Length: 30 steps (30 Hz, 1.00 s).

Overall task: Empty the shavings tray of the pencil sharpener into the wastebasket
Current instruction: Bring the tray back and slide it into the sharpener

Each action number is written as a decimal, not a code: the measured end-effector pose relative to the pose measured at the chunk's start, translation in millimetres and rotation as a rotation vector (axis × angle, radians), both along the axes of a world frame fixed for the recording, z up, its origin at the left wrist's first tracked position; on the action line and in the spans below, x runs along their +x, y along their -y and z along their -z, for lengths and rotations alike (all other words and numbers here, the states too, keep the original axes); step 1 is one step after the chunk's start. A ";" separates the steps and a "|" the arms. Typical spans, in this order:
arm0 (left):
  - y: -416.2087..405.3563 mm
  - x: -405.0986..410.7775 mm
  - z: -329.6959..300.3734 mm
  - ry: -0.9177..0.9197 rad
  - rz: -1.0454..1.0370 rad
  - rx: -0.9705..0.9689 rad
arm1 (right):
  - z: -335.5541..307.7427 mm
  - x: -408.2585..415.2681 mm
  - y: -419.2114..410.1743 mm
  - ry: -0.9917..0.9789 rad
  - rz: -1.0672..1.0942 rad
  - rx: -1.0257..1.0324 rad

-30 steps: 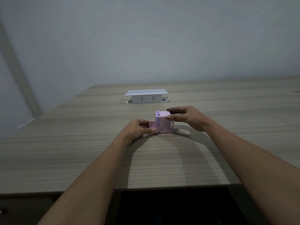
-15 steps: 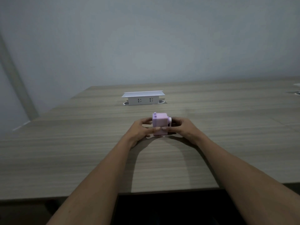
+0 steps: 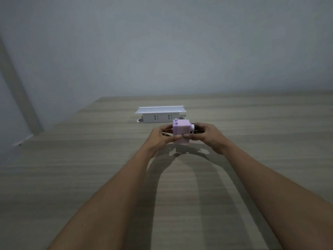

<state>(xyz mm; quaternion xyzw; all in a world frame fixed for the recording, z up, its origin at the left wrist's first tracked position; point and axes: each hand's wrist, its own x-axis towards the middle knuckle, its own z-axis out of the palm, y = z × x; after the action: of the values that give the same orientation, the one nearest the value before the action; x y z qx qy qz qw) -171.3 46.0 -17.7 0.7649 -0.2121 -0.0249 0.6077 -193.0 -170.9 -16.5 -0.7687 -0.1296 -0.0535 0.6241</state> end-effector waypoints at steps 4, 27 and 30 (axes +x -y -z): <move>10.1 42.8 -15.3 0.014 0.004 0.000 | -15.4 43.5 9.6 0.017 0.001 -0.021; 76.0 210.1 46.8 -0.003 -0.131 0.033 | 42.4 200.0 68.4 -0.046 0.030 0.069; 76.1 210.3 45.5 -0.014 -0.127 0.040 | 44.4 203.0 70.5 -0.053 0.035 0.081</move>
<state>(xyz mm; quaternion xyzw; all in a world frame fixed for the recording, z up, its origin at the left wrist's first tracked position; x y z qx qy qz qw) 39.0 -30.1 -63.2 0.7887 -0.1583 0.0044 0.5940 10.0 -241.4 -60.9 -0.7462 -0.0973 -0.0490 0.6567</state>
